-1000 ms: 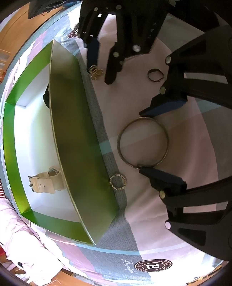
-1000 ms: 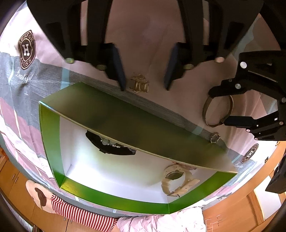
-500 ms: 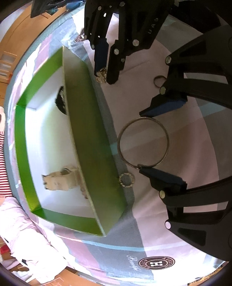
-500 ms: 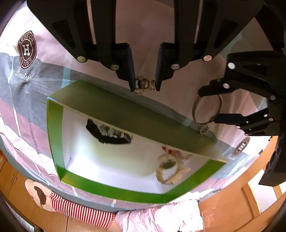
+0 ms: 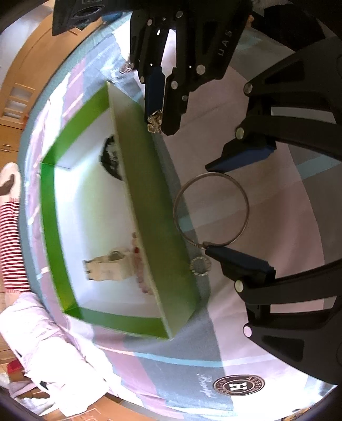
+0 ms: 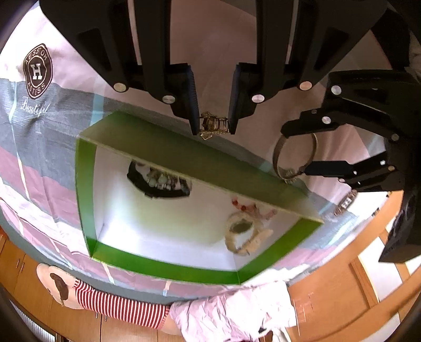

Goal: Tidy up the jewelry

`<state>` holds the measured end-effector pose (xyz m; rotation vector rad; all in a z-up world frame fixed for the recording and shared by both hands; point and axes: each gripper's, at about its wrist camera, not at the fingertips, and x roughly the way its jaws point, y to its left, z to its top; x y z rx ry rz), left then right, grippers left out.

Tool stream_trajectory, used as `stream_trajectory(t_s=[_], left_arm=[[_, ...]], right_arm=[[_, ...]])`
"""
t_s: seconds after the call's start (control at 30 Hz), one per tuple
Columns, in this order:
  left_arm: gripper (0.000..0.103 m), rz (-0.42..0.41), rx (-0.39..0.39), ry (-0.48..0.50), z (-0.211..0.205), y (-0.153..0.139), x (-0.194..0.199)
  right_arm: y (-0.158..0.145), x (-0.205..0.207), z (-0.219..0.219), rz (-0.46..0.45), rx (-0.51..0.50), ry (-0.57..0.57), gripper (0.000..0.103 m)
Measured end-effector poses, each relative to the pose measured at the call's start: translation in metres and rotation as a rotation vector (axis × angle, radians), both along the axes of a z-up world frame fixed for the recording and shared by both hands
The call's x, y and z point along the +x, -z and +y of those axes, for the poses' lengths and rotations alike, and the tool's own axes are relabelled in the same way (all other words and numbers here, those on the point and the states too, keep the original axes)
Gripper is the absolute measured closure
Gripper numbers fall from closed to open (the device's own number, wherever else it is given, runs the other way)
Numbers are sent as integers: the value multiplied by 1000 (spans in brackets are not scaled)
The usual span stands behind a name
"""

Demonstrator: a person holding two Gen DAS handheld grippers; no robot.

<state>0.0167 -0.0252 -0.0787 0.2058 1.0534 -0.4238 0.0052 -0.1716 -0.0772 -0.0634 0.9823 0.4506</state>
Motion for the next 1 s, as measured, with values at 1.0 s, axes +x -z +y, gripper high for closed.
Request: stream_trajectory(t_s=[1.0], left_arm=[[31, -103, -199, -145, 37, -47, 48]], right_arm=[[-32, 10, -27, -55, 190, 103, 49]])
